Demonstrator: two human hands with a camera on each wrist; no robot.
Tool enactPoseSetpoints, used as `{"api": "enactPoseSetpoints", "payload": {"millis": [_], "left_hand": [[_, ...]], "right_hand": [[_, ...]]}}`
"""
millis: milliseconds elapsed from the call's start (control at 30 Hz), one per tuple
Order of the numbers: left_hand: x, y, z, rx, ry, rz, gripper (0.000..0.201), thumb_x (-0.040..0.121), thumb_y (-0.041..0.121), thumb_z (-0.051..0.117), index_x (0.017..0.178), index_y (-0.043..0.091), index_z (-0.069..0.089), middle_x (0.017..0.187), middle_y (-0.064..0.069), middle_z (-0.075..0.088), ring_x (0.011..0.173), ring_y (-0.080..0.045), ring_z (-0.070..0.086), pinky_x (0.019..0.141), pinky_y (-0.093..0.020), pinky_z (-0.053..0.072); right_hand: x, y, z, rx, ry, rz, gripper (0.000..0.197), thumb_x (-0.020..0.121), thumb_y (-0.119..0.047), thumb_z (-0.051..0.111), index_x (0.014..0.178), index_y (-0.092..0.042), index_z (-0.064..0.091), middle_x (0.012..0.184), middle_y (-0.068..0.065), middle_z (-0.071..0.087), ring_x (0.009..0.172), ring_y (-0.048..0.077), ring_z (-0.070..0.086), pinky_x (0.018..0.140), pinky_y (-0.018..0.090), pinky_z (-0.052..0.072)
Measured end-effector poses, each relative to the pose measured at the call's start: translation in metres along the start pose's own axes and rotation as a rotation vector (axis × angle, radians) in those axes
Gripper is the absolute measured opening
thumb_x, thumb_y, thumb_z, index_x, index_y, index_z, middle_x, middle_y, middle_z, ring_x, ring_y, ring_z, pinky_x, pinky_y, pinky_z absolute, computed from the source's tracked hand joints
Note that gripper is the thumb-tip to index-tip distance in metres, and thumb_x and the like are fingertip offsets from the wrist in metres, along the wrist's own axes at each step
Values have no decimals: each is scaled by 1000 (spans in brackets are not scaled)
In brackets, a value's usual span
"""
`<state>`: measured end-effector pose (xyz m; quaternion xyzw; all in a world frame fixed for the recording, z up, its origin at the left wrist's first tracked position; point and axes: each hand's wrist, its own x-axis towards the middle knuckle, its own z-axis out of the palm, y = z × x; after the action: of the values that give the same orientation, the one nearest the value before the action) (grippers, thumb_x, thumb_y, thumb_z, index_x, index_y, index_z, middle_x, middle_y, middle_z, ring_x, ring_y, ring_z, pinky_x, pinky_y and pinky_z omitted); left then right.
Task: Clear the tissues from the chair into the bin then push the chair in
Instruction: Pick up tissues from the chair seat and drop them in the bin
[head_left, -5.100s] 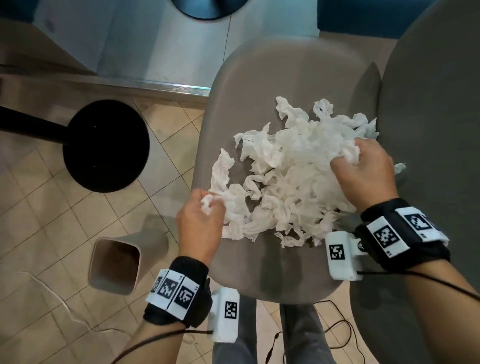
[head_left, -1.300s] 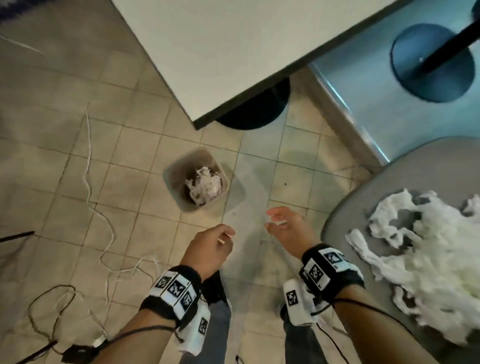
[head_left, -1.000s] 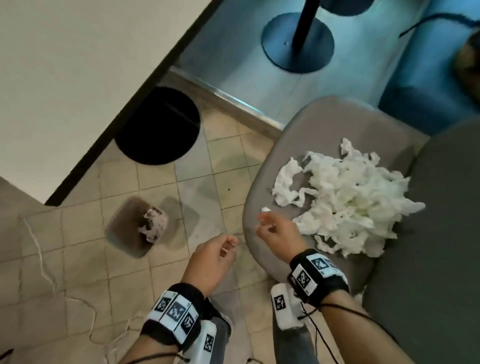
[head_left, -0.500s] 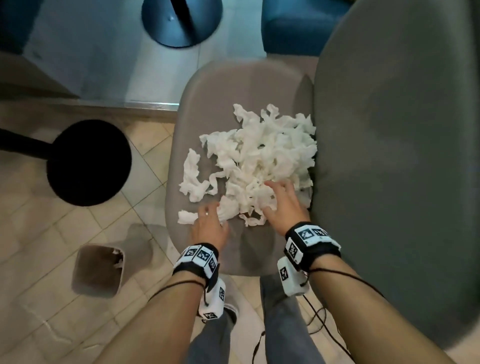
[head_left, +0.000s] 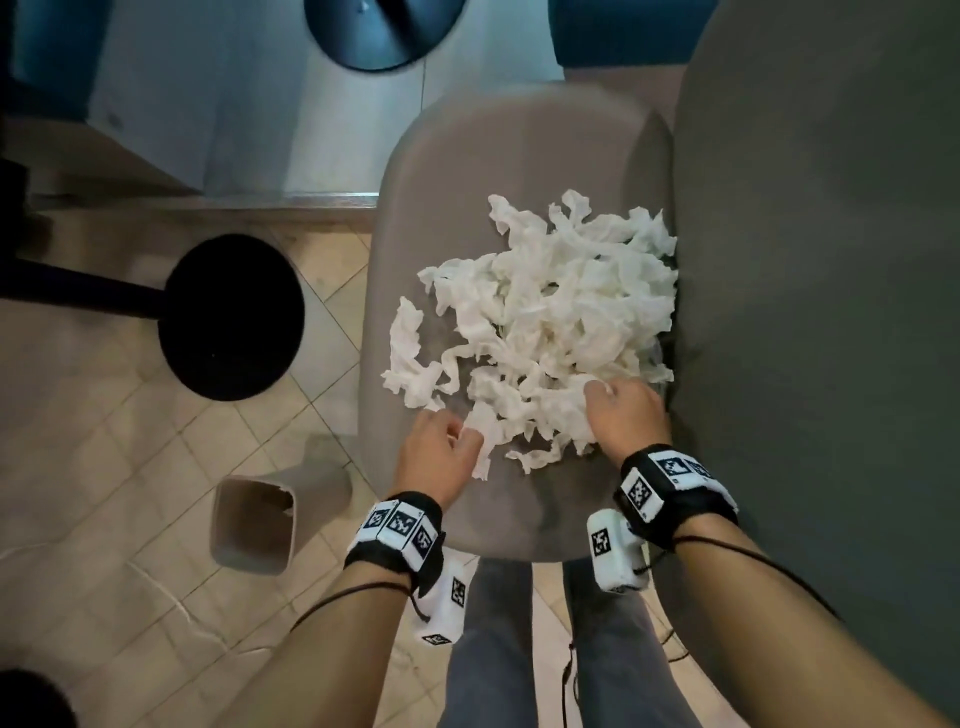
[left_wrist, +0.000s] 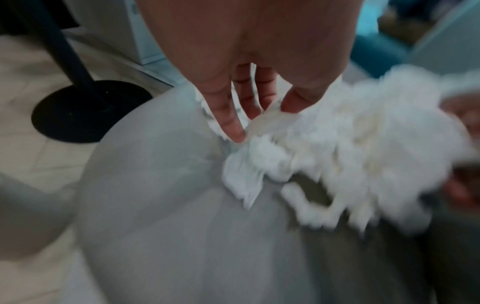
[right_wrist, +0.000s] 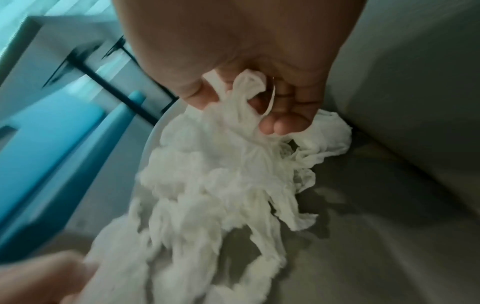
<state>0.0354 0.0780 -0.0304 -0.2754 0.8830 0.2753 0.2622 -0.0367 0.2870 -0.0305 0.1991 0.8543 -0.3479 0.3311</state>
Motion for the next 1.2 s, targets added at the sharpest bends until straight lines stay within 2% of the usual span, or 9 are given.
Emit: {"api": "enactPoseSetpoints", "payload": {"millis": [167, 267, 400, 533, 733, 867, 967, 1100, 1200], "left_hand": [[13, 7, -41, -426, 135, -87, 9, 81, 21, 57, 74, 24, 50, 82, -1, 67, 77, -27, 72, 73, -48, 60], [36, 8, -58, -442, 278, -117, 26, 87, 2, 49, 86, 27, 56, 95, -5, 67, 77, -25, 67, 64, -35, 57], [70, 5, -57, -285, 275, -176, 21, 91, 22, 53, 111, 18, 58, 115, -8, 62, 104, -30, 60, 82, -33, 48], [86, 0, -37, -97, 88, -187, 57, 86, 39, 69, 132, 12, 47, 135, -8, 49, 121, -28, 50, 92, -33, 39], [86, -14, -22, -59, 61, -191, 27, 88, 30, 61, 106, 10, 65, 108, -12, 68, 99, -33, 61, 84, -39, 51], [69, -10, -30, -187, 102, -125, 23, 84, 33, 59, 92, 12, 59, 102, -7, 60, 91, -25, 56, 78, -36, 46], [47, -7, -37, -352, 158, -115, 13, 79, 32, 57, 89, 23, 55, 89, -4, 66, 80, -27, 67, 74, -46, 58], [18, -3, -36, -364, 181, -46, 25, 86, 7, 56, 102, 26, 55, 85, 6, 64, 77, -23, 64, 70, -37, 56], [5, 2, -21, -271, 66, 1, 24, 88, 16, 55, 111, 24, 57, 99, 3, 64, 86, -21, 60, 75, -33, 50]], "right_hand": [[-11, -4, -12, 138, 82, 53, 38, 91, -27, 56, 112, 3, 63, 120, 23, 62, 114, 36, 52, 92, 36, 40], [-13, -3, -7, 138, 34, 43, 39, 88, -15, 55, 127, -15, 54, 110, 9, 62, 101, 27, 55, 82, 28, 40], [-7, 3, 11, 61, -7, 84, 42, 87, -16, 54, 128, -22, 52, 107, 6, 60, 95, 29, 57, 83, 31, 45], [3, 15, 31, -124, -81, 81, 51, 78, -33, 64, 127, -26, 53, 128, 14, 55, 116, 36, 53, 94, 39, 44], [15, 26, 37, -409, -85, 15, 38, 86, -32, 57, 118, -13, 64, 117, 22, 60, 101, 43, 60, 83, 40, 49], [14, 23, 30, -322, -8, -31, 33, 86, -33, 60, 103, -7, 71, 105, 22, 62, 93, 41, 60, 75, 37, 46], [11, 17, 23, -200, 82, -57, 25, 83, -28, 64, 86, -6, 75, 90, 23, 64, 85, 40, 61, 66, 31, 43], [13, 12, 18, -200, 101, -104, 21, 82, -3, 59, 98, 1, 73, 102, 25, 65, 97, 40, 59, 79, 33, 45], [16, 9, 21, -175, 94, -107, 37, 80, 4, 54, 114, -1, 66, 114, 23, 58, 110, 38, 53, 90, 30, 39]]}}
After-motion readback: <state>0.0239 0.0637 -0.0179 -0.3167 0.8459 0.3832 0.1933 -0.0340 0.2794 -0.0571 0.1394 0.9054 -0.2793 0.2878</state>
